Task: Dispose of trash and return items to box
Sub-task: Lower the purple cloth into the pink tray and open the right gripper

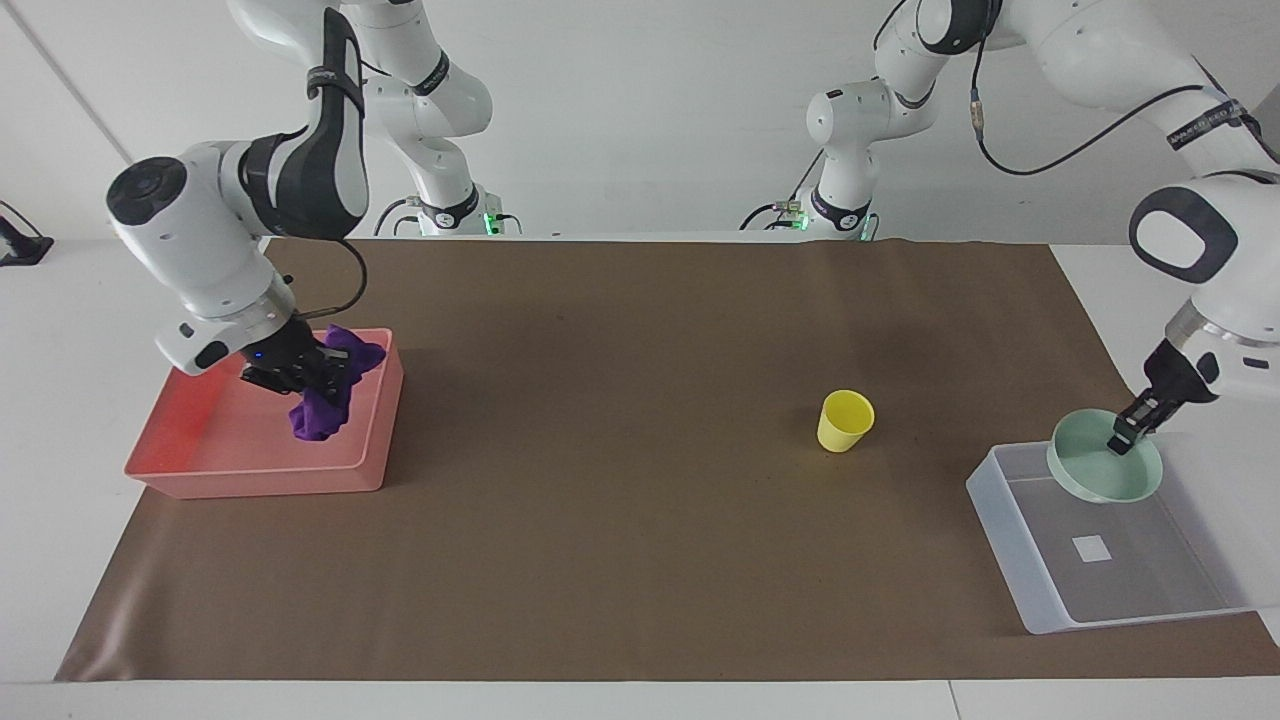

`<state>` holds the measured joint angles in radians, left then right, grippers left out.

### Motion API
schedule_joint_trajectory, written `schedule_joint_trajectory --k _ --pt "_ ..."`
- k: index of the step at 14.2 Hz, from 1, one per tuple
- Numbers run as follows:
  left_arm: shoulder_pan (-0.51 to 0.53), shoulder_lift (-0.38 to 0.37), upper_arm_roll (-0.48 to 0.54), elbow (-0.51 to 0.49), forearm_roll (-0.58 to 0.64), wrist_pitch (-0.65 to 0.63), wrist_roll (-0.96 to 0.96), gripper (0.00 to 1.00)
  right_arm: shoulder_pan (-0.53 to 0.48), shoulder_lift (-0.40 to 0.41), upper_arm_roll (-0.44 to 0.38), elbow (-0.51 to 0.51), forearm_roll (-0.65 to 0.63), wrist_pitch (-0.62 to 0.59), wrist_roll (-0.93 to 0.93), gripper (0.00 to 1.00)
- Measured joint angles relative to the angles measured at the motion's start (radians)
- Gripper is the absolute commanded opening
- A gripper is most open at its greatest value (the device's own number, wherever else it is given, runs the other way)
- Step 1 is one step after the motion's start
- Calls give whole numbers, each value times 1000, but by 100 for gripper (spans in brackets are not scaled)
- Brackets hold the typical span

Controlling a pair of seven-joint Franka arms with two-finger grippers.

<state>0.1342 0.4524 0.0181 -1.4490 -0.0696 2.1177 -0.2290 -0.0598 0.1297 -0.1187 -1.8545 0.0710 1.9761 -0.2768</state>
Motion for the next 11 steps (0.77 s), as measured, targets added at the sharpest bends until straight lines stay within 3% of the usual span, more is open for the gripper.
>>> schedule_joint_trajectory --k 2,4,5,6,7,10,11 --pt "17 89 0 34 -6 92 0 0 -60 -4 -1 -65 -17 73 -47 6" --pt "33 144 0 5 -18 187 0 1 -95 -5 0 -143 -24 162 -89 13" --pt "40 158 0 -11 -21 219 0 28 -105 -5 0 -178 -25 198 -107 20" --pt "42 165 -1 -21 -22 237 0 93 -109 -4 0 -206 -25 224 -118 35" --pt "42 166 -2 -28 -22 252 0 100 -108 -4 1 -223 -25 237 -122 50" --pt "32 164 -10 -28 -21 284 0 100 -101 -6 6 -229 -26 240 -122 88" --pt "26 163 -11 -27 -12 284 2 100 -97 -8 9 -223 -26 233 -122 93"
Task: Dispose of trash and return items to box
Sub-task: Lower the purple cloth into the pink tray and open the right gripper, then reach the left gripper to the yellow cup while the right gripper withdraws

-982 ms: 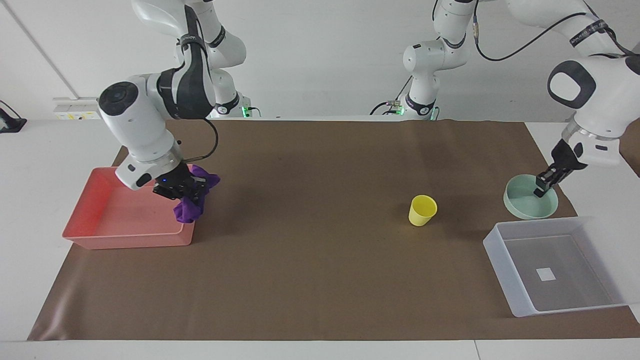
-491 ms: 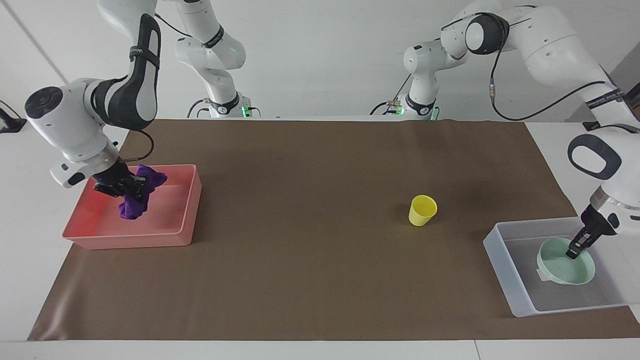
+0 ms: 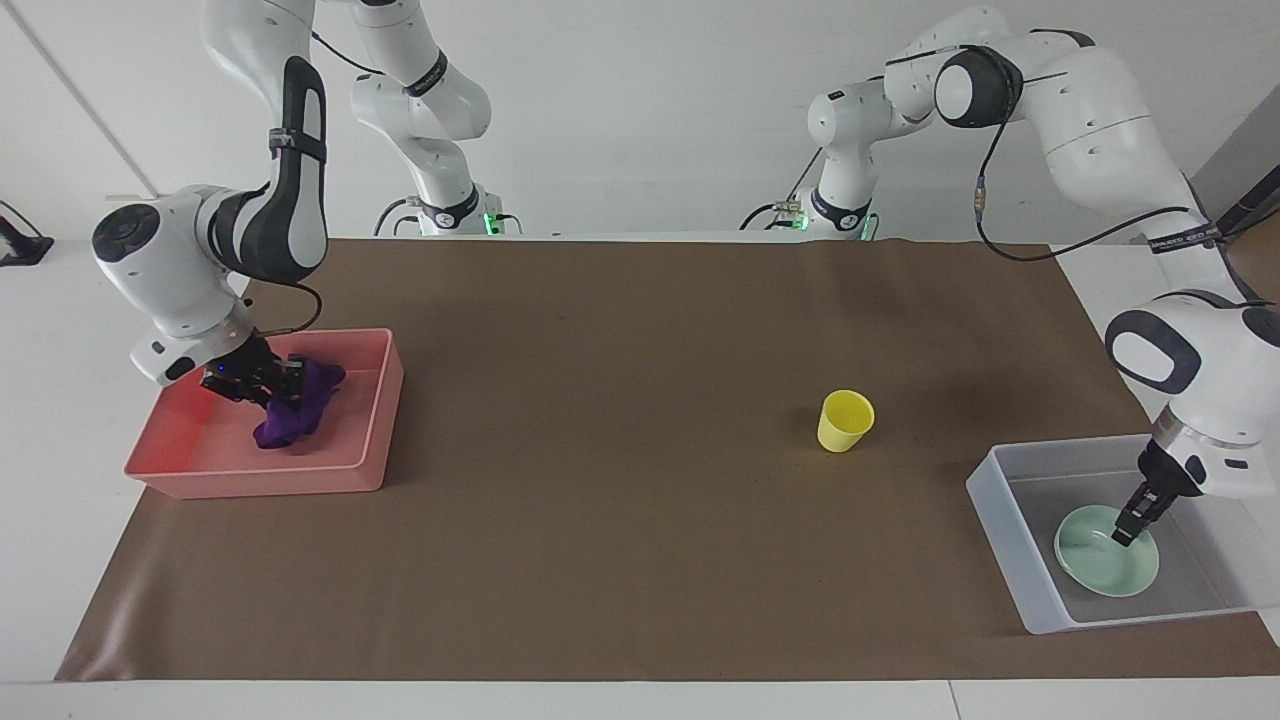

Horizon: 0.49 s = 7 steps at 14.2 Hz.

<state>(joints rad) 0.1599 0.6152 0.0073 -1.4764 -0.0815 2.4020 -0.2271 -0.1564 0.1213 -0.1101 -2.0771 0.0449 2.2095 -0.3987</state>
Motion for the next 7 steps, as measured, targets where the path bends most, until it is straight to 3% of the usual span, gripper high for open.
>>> schedule_joint_trajectory --k 4,7 --pt "-14 -31 -3 9 104 -66 3 100 57 -4 6 81 2 -115 44 99" --pt "-57 -139 -9 14 108 -246 18 100 151 -3 10 132 2 -175 193 99"
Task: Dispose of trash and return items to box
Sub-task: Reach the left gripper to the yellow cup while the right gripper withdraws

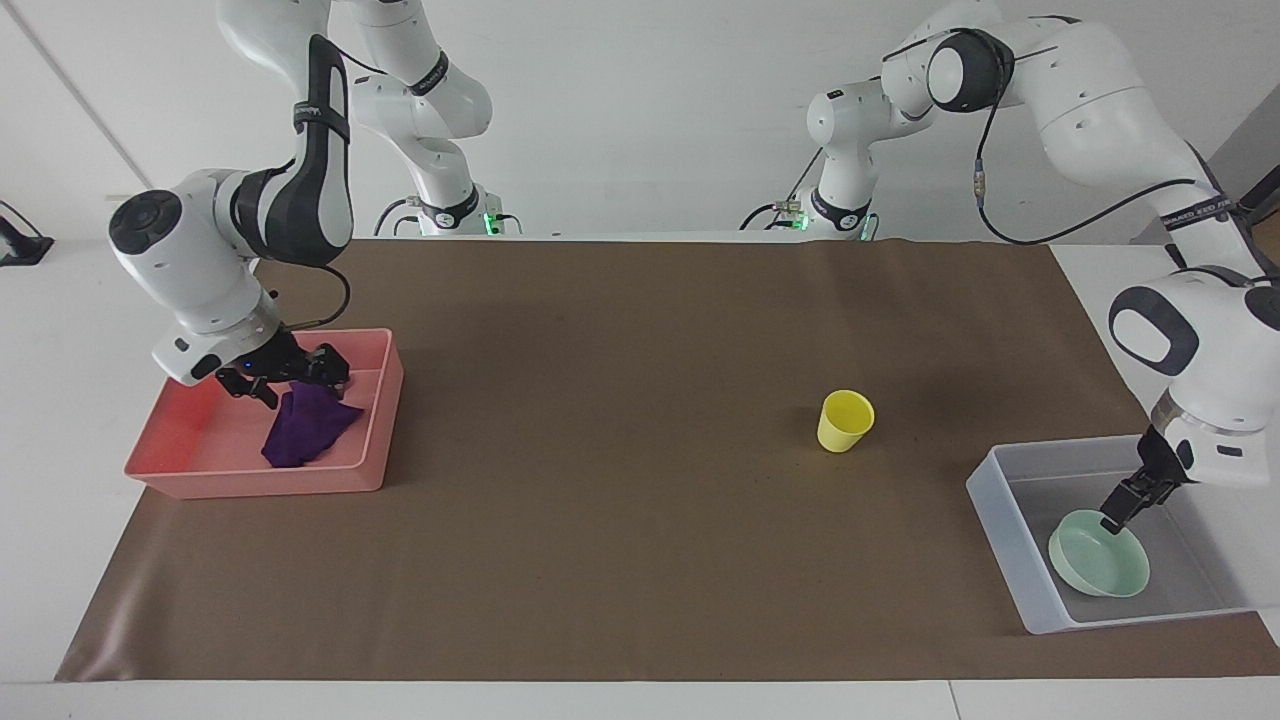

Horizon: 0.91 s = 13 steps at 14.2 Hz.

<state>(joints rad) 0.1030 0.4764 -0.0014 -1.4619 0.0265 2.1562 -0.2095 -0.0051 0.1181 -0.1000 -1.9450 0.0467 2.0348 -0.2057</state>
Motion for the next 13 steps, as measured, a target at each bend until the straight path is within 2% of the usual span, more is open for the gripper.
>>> schedule_joint_trajectory --k 2,6,8,11,12,13 --pt "-69 -104 -4 -51 0 -86 -2 100 52 0 2 39 0 -57 70 99" --pt "-234 -289 -9 -244 1 -256 -15 99 106 -1 3 165 -45 -222 119 99" --pt "-301 -346 -10 -378 1 -230 -21 99 103 -7 1 239 -57 -338 119 99" --pt "-351 -403 -11 -596 1 -27 -21 99 102 -37 -2 319 -64 -491 119 99" --pt "-358 -411 -10 -648 1 31 -21 89 102 -55 -2 329 -65 -525 115 99" --pt "-364 -412 -10 -681 1 76 -25 41 103 -72 -2 333 -65 -545 102 99"
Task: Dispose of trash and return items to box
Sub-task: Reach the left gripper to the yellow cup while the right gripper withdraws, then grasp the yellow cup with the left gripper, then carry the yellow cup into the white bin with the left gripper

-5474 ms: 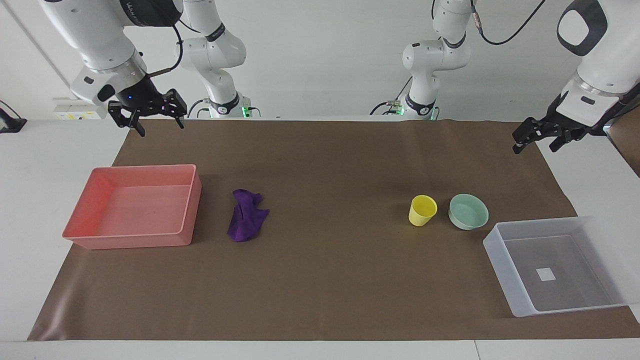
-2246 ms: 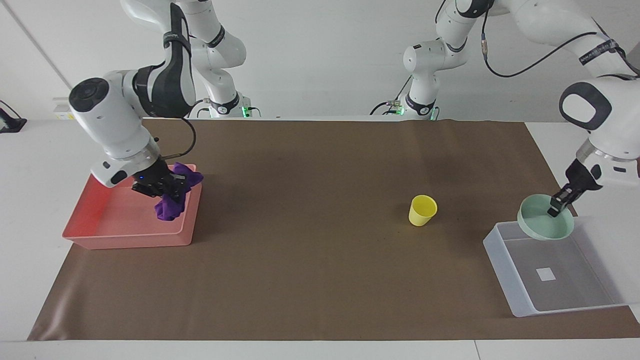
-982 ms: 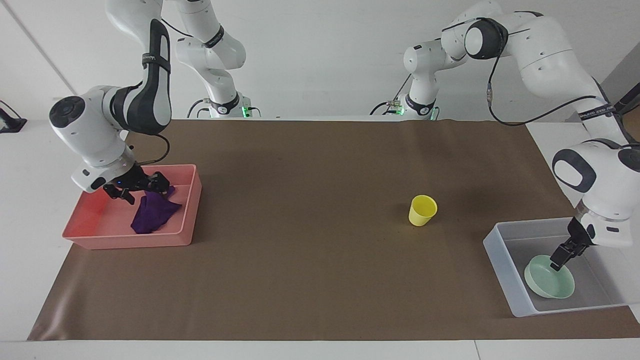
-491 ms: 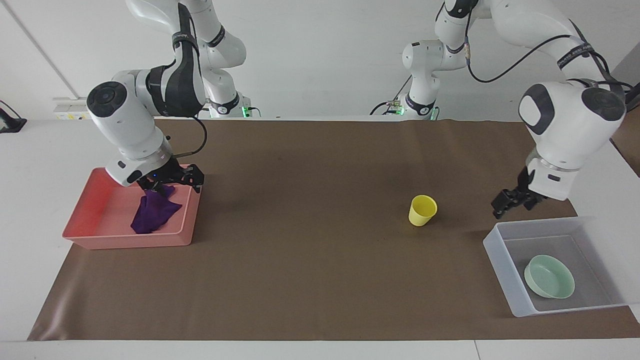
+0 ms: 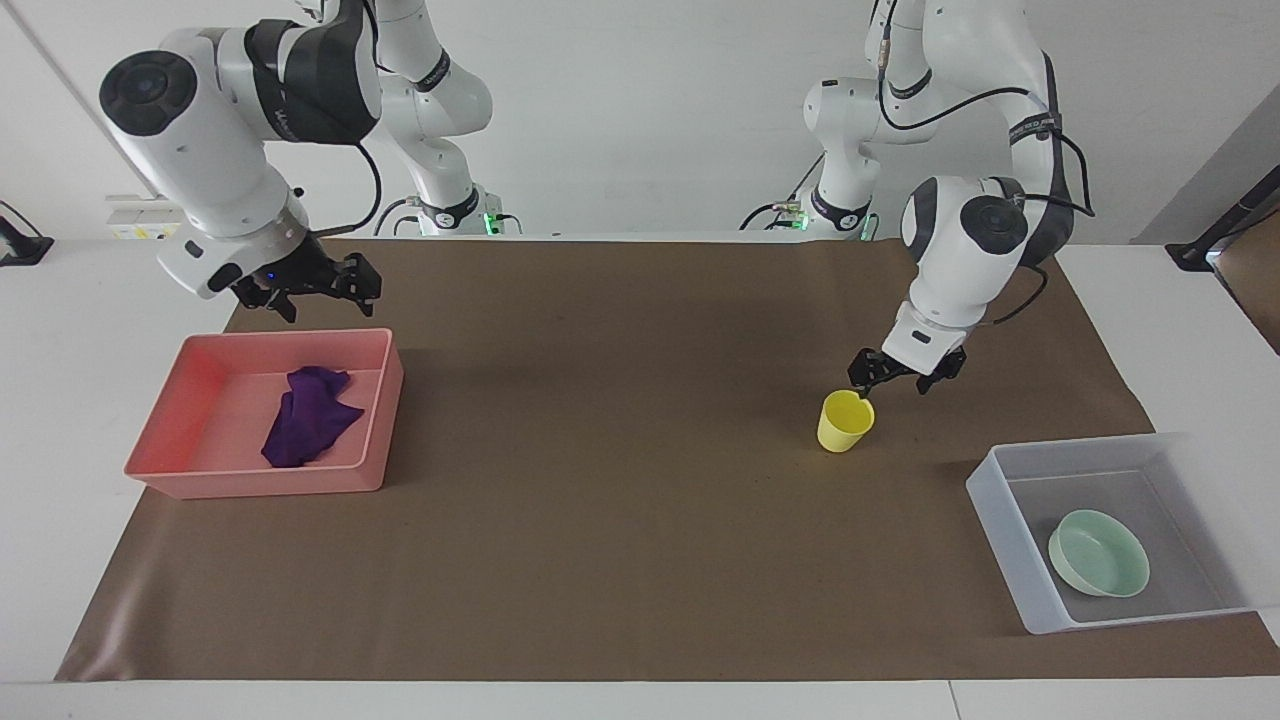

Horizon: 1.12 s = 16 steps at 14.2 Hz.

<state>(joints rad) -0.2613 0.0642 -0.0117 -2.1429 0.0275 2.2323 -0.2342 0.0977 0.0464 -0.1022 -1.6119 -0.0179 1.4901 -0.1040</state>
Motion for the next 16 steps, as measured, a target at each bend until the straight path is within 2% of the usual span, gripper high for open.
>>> schedule_joint_trajectory --k 1,2,7,12,14,16 --pt "-8 0 0 -22 0 35 -20 12 0 -16 0 0 0 -16 -19 100" --pt "-16 0 0 -37 0 56 -44 2 0 -28 0 0 0 -28 -38 100" --pt "-20 0 5 -46 -1 77 -64 0 1 -58 2 -2 0 -82 -165 100" --pt "-22 -7 3 -40 -72 113 -82 0 1 -68 2 -2 1 -82 -109 100" --pt "-22 -7 3 -7 -106 110 -101 0 1 -71 2 -2 1 -82 -72 100" --pt "-21 -7 10 86 -159 50 -112 0 1 -72 2 -2 1 -82 -62 100"
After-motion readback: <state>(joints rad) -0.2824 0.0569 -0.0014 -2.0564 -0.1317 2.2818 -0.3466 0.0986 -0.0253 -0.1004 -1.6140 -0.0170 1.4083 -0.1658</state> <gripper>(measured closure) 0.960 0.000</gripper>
